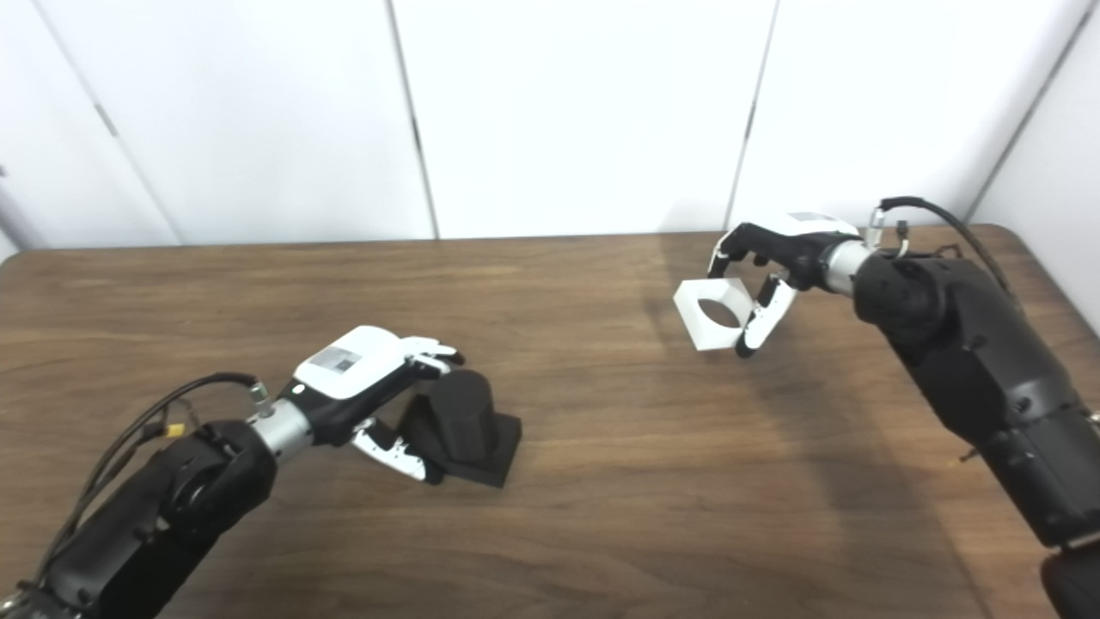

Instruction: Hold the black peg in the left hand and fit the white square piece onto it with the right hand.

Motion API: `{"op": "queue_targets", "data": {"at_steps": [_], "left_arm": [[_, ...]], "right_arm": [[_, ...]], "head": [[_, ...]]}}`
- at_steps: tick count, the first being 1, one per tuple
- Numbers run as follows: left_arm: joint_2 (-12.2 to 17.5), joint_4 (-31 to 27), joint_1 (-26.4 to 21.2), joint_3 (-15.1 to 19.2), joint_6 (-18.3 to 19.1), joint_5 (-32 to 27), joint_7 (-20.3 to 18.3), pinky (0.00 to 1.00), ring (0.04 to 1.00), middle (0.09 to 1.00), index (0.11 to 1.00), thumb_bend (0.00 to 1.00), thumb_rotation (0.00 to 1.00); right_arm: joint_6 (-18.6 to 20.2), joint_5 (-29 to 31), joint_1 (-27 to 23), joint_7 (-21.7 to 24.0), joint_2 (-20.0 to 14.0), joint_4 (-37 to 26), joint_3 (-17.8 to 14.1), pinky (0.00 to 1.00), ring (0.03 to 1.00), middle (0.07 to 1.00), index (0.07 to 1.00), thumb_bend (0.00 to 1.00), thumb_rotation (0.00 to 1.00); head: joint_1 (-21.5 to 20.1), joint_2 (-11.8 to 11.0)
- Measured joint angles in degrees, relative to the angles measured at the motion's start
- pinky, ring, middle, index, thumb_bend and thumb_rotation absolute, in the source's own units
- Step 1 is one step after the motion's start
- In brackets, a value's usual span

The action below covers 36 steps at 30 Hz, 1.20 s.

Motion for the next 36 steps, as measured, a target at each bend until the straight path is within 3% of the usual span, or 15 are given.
{"op": "queue_targets", "data": {"at_steps": [15,36], "left_arm": [[-1.13,0.39,-0.34,-0.17,0.88,0.73,-0.03,0.68,0.896,0.871,0.493,0.52,0.08],[-1.81,0.92,-1.27,-0.92,2.04,1.01,-0.04,0.69,0.899,0.879,0.493,0.52,0.08]], "right_arm": [[-0.40,0.81,-1.57,4.77,1.12,-10.03,0.34,0.74,0.829,0.766,0.480,0.52,0.13],[-2.46,4.24,-3.84,7.67,7.73,-17.90,1.86,0.69,0.815,0.759,0.478,0.52,0.13]], "head": [[1.14,0.09],[2.29,0.09]]}}
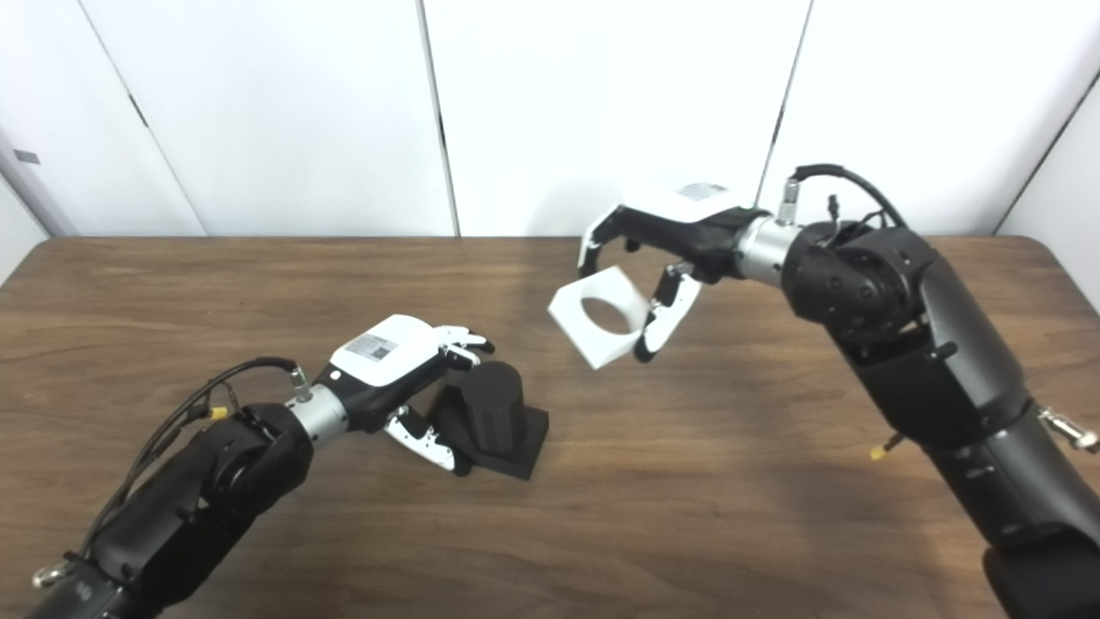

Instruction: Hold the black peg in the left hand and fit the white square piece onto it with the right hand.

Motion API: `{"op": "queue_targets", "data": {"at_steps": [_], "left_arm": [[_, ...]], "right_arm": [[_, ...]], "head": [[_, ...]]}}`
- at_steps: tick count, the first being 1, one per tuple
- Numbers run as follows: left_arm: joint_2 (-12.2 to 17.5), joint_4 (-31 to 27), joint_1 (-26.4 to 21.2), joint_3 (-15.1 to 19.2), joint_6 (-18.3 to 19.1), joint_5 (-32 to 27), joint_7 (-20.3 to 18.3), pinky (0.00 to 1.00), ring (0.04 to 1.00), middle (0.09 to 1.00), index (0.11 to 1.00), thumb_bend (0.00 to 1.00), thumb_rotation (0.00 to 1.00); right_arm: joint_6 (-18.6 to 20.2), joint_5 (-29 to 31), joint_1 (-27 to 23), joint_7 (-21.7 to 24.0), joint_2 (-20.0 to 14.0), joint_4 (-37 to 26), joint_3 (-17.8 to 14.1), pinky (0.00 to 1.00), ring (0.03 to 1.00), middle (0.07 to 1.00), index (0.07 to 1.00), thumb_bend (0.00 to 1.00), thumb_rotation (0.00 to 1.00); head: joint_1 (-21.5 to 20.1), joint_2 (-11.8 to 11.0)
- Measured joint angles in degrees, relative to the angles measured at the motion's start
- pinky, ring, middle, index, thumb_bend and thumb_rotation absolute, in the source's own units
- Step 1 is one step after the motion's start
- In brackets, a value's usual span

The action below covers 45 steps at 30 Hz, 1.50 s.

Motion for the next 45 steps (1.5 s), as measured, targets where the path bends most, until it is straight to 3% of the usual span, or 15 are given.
{"op": "queue_targets", "data": {"at_steps": [22,33,45], "left_arm": [[-0.63,0.02,-0.07,-0.06,0.60,0.24,-0.01,0.68,0.894,0.876,0.493,0.52,0.07],[-0.96,0.03,-0.07,-0.08,1.00,0.25,-0.02,0.69,0.893,0.877,0.493,0.52,0.07],[-1.07,-0.30,-0.07,-0.09,1.77,0.26,-0.58,0.70,0.901,0.877,0.493,0.52,0.08]], "right_arm": [[0.03,-0.22,-0.22,1.59,6.19,-1.99,2.57,0.70,0.812,0.753,0.478,0.52,0.13],[-0.09,-1.88,-0.17,1.49,9.14,0.75,5.25,0.70,0.810,0.761,0.479,0.52,0.13],[-0.57,-2.87,-0.04,0.41,11.01,4.25,6.04,0.70,0.809,0.760,0.479,0.52,0.13]], "head": [[1.06,0.18],[1.23,0.18],[1.23,0.35]]}}
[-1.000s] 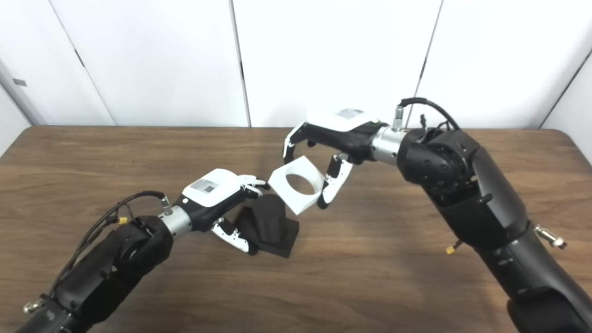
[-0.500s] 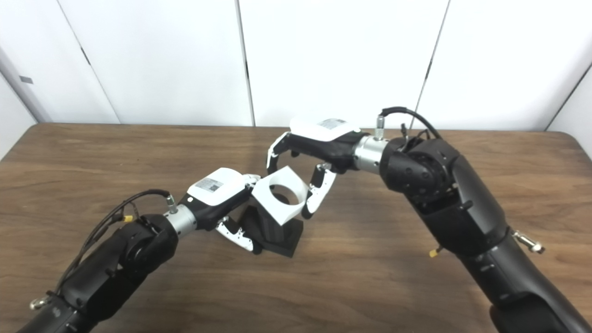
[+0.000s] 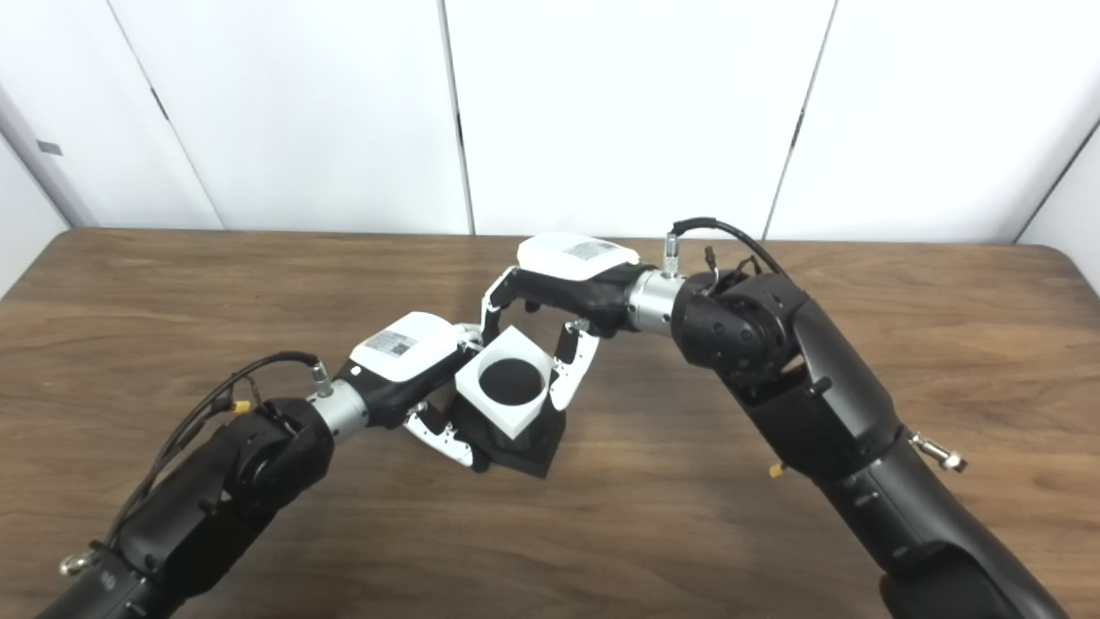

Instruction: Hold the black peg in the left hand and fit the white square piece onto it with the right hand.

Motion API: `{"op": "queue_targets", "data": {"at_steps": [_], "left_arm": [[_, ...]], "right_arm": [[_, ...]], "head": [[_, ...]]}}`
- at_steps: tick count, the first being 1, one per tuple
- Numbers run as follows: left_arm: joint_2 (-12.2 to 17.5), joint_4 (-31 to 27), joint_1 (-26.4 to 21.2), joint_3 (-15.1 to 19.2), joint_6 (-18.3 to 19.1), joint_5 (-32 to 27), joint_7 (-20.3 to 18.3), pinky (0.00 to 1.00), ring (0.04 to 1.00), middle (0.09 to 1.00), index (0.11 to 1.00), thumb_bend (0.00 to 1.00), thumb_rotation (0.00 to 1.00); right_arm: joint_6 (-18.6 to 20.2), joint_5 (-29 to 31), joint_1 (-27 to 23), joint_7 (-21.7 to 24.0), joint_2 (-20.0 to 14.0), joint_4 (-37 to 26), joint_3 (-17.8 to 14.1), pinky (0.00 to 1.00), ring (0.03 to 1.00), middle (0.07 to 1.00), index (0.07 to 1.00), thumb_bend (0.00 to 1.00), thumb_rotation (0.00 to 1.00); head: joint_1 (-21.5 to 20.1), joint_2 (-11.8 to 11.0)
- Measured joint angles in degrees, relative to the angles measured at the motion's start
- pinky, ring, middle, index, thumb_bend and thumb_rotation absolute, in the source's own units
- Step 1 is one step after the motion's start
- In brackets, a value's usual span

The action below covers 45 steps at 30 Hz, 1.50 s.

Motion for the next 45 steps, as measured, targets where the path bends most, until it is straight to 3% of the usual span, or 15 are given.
{"op": "queue_targets", "data": {"at_steps": [29,31,33,40,45], "left_arm": [[-0.24,-0.15,0.00,0.01,0.43,-0.01,-0.22,0.68,0.894,0.874,0.492,0.52,0.08],[-0.24,-0.21,-0.02,0.01,0.47,0.00,-0.39,0.68,0.888,0.870,0.492,0.52,0.07],[-0.24,-0.21,-0.02,0.02,0.48,0.00,-0.42,0.68,0.884,0.868,0.492,0.52,0.07],[-0.22,-0.25,-0.02,0.17,0.48,-0.01,-0.69,0.69,0.882,0.872,0.493,0.52,0.08],[-0.25,-0.24,-0.02,0.23,0.48,-0.01,-0.77,0.69,0.872,0.869,0.492,0.52,0.07]], "right_arm": [[-3.68,-3.08,1.03,-2.91,1.21,7.89,3.39,0.70,0.805,0.781,0.491,0.52,0.15],[-2.98,-3.78,1.01,-2.17,1.18,7.57,3.83,0.71,0.817,0.799,0.627,0.81,0.27],[-1.84,-4.20,1.01,-0.88,1.02,6.96,3.92,0.71,0.823,0.808,0.679,0.89,0.30],[-0.36,-4.54,2.98,1.84,-2.32,6.15,3.52,0.73,0.829,0.829,0.741,0.92,0.29],[1.33,-3.48,3.70,1.94,-3.48,5.04,0.57,0.74,0.832,0.827,0.729,0.89,0.21]], "head": [[0.79,0.62],[0.79,0.70],[0.70,0.70],[0.26,0.70],[0.09,0.70]]}}
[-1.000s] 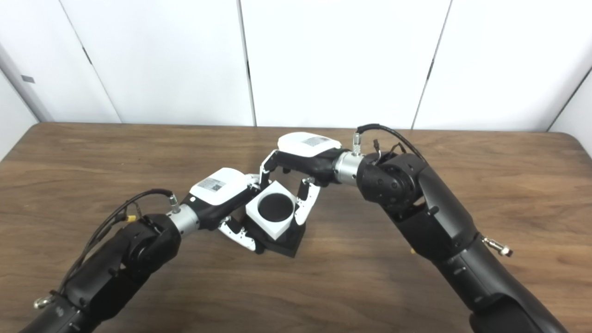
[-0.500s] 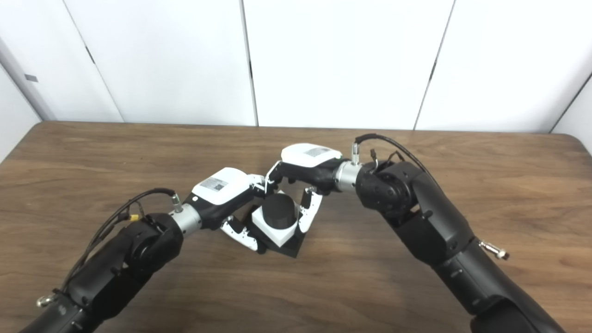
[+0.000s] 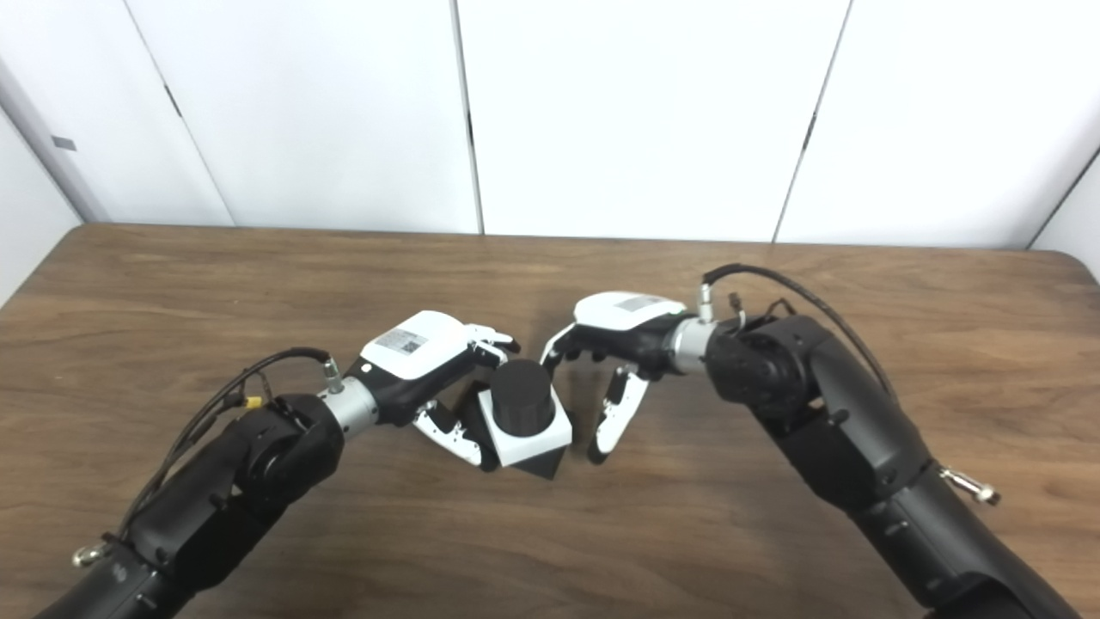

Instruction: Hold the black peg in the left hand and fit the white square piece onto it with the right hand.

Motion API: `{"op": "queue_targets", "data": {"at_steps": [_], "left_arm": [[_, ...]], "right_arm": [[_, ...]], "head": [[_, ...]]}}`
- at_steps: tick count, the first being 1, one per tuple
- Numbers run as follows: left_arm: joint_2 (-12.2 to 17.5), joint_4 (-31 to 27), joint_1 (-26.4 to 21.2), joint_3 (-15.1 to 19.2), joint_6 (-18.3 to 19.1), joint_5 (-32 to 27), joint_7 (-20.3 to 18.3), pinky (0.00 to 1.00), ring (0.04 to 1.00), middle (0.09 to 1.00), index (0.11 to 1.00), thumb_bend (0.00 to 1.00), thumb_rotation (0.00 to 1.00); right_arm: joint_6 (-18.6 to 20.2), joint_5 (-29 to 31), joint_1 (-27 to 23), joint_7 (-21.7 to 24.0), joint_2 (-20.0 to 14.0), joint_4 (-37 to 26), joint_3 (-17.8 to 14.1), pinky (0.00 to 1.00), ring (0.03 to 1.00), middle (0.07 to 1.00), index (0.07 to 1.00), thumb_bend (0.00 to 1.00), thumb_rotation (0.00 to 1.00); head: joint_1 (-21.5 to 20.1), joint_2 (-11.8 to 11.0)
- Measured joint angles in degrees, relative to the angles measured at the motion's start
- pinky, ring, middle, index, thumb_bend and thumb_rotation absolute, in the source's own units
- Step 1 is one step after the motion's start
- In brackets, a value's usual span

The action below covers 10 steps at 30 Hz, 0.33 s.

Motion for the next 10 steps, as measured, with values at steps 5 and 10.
{"op": "queue_targets", "data": {"at_steps": [5,10], "left_arm": [[-0.03,0.01,0.00,0.04,0.02,0.00,-0.08,0.69,0.873,0.872,0.492,0.52,0.07],[0.01,0.02,-0.01,0.07,-0.04,0.00,-0.06,0.68,0.868,0.867,0.492,0.52,0.08]], "right_arm": [[2.14,1.24,1.59,-0.48,-0.45,-3.09,-3.23,0.74,0.842,0.828,0.710,0.83,0.13],[3.95,1.94,5.24,-1.83,-0.57,-5.54,-6.52,0.67,0.785,0.794,0.674,0.79,0.07]], "head": [[-0.26,0.00],[-0.61,0.09]]}}
